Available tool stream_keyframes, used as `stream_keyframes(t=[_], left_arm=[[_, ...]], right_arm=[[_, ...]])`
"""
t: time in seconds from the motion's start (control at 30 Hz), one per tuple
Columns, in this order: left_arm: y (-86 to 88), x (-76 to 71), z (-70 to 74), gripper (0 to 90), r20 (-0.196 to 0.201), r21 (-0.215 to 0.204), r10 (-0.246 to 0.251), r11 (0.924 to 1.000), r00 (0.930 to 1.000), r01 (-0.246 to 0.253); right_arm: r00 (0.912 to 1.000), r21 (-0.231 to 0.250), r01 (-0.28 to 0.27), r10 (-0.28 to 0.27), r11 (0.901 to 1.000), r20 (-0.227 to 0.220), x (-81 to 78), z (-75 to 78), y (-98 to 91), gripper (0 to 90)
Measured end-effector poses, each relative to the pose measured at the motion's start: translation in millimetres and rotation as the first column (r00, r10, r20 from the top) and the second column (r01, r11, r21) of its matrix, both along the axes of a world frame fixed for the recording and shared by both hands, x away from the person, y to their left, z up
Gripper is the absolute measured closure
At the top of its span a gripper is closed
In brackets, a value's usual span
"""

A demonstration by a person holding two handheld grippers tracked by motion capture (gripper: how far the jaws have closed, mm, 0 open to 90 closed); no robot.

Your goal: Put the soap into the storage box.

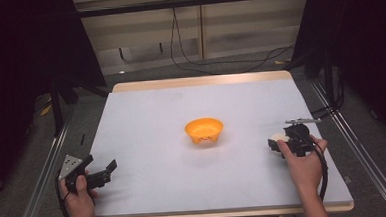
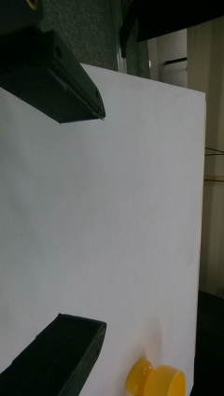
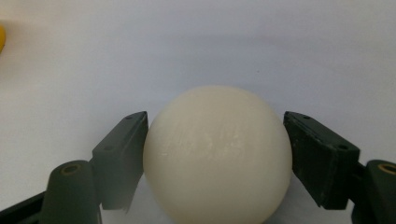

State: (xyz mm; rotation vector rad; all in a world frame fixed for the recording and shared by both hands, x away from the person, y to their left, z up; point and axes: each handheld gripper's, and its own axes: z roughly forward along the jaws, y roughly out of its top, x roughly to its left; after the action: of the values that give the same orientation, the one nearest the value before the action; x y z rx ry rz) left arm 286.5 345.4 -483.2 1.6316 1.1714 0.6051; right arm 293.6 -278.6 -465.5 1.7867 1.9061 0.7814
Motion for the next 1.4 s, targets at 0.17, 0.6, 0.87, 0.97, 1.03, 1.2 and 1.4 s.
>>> stream_keyframes(t=[0.17, 0.6, 0.87, 0.97, 1.03, 1.2, 1.4], left_arm=[[0.8, -0.7, 0.0, 0.7, 0.005, -0.007, 0.008, 0.9999, 1.0000, -0.008], [1.4, -0.6, 0.0, 0.7, 0.006, -0.005, 0.005, 1.0000, 1.0000, -0.005], [0.7, -0.4, -0.1, 0.7, 0.004, -0.005, 0.003, 1.0000, 1.0000, -0.003], [0.5, -0.4, -0.1, 0.8, 0.004, -0.004, 0.003, 1.0000, 1.0000, -0.003], [0.1, -0.3, -0.1, 0.7, 0.002, -0.008, 0.000, 1.0000, 1.0000, 0.000], [0.1, -0.2, -0.1, 0.8, 0.000, -0.006, 0.002, 1.0000, 1.0000, -0.002], [0.2, 0.0, -0.1, 0.8, -0.001, -0.008, 0.003, 1.0000, 1.0000, -0.003]], right_arm=[[1.0000, -0.003, -0.009, 0.009, 0.9999, 0.000, 2.1, 1.7, 6.6, 24.7], [0.9991, 0.010, -0.035, 0.035, 0.9993, 0.024, 7.2, 15.5, 22.6, 24.7], [0.9976, 0.010, -0.063, 0.063, 0.9979, 0.029, 12.6, 21.6, 34.4, 24.8], [0.9962, 0.009, -0.082, 0.082, 0.9966, 0.032, 14.8, 24.2, 40.3, 24.8], [0.9944, 0.009, -0.099, 0.099, 0.9950, 0.038, 15.6, 25.6, 43.2, 24.7], [0.9931, 0.016, -0.112, 0.112, 0.9935, 0.037, 19.2, 28.1, 50.6, 24.8], [0.9902, 0.016, -0.135, 0.134, 0.9907, 0.039, 23.2, 31.9, 60.1, 24.8]])
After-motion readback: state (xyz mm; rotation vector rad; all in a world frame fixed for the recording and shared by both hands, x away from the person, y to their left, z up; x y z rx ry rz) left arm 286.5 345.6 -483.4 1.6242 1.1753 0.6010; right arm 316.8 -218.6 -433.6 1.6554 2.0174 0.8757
